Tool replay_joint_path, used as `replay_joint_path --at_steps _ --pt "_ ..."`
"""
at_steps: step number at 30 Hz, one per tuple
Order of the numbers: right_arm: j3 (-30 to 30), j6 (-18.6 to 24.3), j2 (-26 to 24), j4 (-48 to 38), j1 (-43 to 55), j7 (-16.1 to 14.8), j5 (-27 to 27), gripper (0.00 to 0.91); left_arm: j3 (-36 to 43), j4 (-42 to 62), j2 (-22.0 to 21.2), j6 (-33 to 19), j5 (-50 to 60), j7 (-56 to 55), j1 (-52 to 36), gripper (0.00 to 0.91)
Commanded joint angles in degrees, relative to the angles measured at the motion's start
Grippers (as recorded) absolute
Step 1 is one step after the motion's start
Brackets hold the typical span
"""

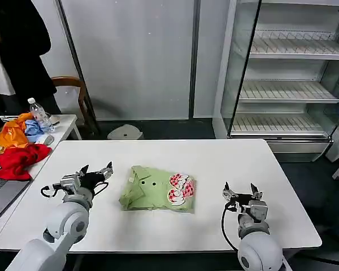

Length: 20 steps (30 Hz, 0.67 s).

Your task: Fold and organize the clothes.

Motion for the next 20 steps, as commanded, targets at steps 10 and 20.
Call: replay_joint_path --at_steps 10,20 --pt "0.02 -0.06 -0.12 -0.01 0.15 -0.21 0.01 0.907 0.28 0.13 -0.05 -0.05 0.24 0.01 -0.14 0.907" --pt "-0.02 -0.07 -0.13 0.12 0.11 -0.23 -0.01 0.907 0.29 -0.02 -0.09 -0.08 0.33 -0.01 -0.01 0.907"
